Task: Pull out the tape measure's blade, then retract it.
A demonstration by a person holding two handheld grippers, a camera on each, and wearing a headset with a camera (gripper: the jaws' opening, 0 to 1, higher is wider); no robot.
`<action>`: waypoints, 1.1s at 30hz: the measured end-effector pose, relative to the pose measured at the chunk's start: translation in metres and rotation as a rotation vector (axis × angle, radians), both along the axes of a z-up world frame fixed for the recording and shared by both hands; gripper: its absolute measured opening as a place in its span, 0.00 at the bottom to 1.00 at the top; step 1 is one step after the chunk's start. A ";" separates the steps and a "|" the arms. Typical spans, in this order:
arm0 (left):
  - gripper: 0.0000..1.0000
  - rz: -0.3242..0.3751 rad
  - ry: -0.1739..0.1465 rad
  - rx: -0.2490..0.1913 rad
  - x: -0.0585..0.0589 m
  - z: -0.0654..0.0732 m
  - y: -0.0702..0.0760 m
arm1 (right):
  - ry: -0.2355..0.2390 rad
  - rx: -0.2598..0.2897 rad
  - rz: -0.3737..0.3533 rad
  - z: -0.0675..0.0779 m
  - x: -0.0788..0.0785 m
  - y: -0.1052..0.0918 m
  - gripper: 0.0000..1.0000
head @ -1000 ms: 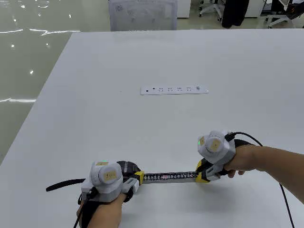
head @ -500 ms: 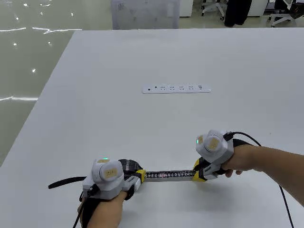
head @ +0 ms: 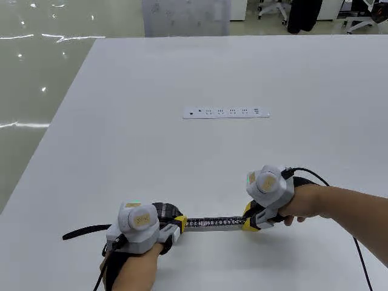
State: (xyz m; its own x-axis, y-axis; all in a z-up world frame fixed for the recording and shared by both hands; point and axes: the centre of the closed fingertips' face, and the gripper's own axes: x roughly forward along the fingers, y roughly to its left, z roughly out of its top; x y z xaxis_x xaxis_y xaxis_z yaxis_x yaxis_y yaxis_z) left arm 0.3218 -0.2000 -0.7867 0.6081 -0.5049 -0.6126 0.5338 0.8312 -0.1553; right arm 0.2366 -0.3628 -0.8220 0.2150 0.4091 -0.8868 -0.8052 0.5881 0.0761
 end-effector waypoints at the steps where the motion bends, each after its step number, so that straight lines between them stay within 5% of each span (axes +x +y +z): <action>1: 0.58 -0.002 0.001 0.001 0.000 0.000 0.000 | 0.003 0.002 -0.006 0.000 0.000 0.001 0.14; 33: 0.58 -0.005 0.008 -0.005 0.000 0.001 0.001 | -0.015 0.011 -0.001 0.001 0.006 0.022 0.14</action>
